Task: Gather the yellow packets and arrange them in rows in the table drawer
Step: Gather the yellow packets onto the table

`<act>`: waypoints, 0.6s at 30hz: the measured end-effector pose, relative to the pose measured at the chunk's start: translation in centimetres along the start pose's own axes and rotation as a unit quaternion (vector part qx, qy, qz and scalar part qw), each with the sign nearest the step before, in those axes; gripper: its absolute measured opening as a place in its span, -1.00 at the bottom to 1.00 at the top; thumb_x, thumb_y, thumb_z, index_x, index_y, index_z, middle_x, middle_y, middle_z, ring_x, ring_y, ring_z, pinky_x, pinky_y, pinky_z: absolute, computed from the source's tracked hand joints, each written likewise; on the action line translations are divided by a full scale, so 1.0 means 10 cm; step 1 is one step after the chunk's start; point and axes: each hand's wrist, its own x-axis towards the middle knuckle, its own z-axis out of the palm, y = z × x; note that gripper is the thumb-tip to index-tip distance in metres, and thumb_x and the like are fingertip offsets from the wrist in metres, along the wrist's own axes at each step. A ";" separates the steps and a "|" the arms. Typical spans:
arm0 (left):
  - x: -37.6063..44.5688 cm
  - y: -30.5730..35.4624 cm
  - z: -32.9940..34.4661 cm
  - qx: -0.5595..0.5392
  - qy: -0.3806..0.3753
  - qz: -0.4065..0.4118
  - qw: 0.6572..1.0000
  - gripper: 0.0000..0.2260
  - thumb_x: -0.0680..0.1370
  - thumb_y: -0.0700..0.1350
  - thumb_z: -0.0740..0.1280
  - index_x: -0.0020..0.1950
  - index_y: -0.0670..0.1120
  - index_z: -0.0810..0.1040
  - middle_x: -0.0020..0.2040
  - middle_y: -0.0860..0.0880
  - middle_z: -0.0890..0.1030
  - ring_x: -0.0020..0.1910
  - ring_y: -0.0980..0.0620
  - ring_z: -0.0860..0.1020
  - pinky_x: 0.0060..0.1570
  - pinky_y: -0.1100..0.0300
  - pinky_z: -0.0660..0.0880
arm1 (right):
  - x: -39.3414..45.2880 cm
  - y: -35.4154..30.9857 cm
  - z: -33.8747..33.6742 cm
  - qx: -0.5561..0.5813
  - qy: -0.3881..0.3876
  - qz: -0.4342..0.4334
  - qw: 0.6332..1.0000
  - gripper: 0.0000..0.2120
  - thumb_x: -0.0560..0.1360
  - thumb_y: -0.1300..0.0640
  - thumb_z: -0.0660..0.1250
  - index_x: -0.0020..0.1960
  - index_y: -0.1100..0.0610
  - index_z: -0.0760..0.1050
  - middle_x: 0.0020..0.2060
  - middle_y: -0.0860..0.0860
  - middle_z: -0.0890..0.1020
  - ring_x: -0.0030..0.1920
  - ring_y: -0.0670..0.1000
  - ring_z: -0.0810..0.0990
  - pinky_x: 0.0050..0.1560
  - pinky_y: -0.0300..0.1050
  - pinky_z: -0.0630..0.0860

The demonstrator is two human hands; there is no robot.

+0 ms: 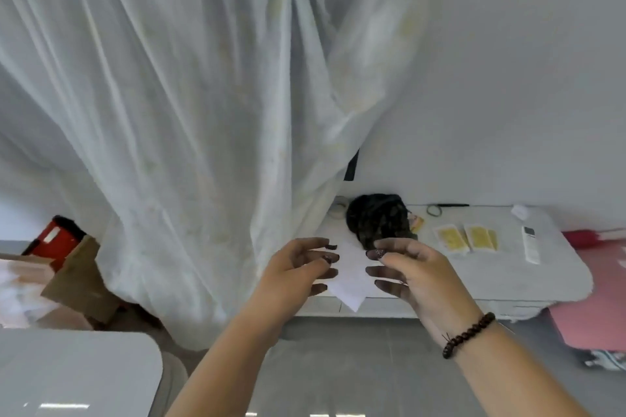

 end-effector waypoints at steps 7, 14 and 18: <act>0.66 0.17 0.88 0.028 -0.089 -0.019 0.995 -0.76 0.57 -0.29 0.26 0.17 -0.06 0.56 0.00 -0.04 0.70 -0.04 0.02 0.68 0.03 0.12 0.60 | 0.39 0.01 -0.82 0.041 0.086 0.029 0.995 -0.88 0.49 0.37 0.29 -0.06 0.21 0.57 -0.20 0.09 0.69 -0.25 0.06 0.67 -0.27 -0.13 0.52; 1.62 0.28 1.63 0.059 -0.151 -0.046 0.986 -0.77 0.57 -0.29 0.26 0.15 -0.05 0.57 -0.02 -0.04 0.70 -0.07 0.04 0.68 -0.07 0.18 0.59 | 1.17 -0.22 -1.47 0.071 0.144 0.047 0.986 -0.87 0.51 0.37 0.27 -0.07 0.21 0.56 -0.15 0.13 0.67 -0.20 0.11 0.65 -0.25 -0.14 0.54; 2.19 0.38 2.08 0.077 -0.177 -0.067 0.979 -0.78 0.58 -0.29 0.26 0.13 -0.06 0.57 -0.03 -0.02 0.71 -0.14 0.09 0.67 0.01 0.11 0.58 | 1.64 -0.42 -1.90 0.108 0.178 0.055 0.976 -0.88 0.51 0.36 0.27 -0.05 0.23 0.56 -0.13 0.13 0.68 -0.16 0.13 0.65 -0.16 -0.08 0.54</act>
